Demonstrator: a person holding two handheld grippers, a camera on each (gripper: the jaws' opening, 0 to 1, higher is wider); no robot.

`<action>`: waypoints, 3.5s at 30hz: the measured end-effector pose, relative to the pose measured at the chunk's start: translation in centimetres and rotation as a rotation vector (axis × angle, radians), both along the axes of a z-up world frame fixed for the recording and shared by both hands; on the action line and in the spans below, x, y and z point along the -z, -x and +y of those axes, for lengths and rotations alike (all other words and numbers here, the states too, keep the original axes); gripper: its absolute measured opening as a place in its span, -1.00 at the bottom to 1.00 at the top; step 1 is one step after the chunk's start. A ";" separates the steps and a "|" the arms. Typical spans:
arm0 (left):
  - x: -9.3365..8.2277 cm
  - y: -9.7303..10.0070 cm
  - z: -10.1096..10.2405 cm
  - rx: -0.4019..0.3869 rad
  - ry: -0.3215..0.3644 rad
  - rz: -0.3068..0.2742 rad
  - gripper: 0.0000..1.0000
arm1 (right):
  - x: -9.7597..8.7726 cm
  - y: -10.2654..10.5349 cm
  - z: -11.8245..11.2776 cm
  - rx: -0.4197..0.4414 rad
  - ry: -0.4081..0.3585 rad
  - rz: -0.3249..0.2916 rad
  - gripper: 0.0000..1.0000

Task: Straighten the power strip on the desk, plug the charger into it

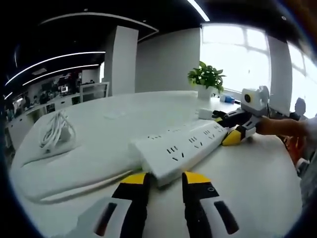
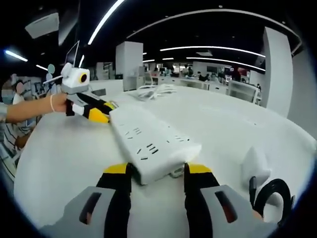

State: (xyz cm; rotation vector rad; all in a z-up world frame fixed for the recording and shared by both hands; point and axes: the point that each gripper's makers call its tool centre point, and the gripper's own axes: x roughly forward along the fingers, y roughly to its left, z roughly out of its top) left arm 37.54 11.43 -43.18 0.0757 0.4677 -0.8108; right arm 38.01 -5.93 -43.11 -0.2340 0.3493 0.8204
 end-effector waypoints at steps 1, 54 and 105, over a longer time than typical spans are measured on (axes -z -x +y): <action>0.0 0.0 0.0 0.001 -0.002 -0.001 -0.47 | 0.0 -0.1 0.0 -0.005 -0.001 0.000 -0.18; -0.1 0.4 -2.1 0.016 -0.034 -0.020 -0.54 | -0.5 -3.1 -1.4 0.071 0.019 0.050 -0.29; 0.2 -0.5 -1.4 0.000 -0.063 -0.059 -0.52 | 0.1 -2.1 -1.4 0.110 -0.002 0.051 -0.44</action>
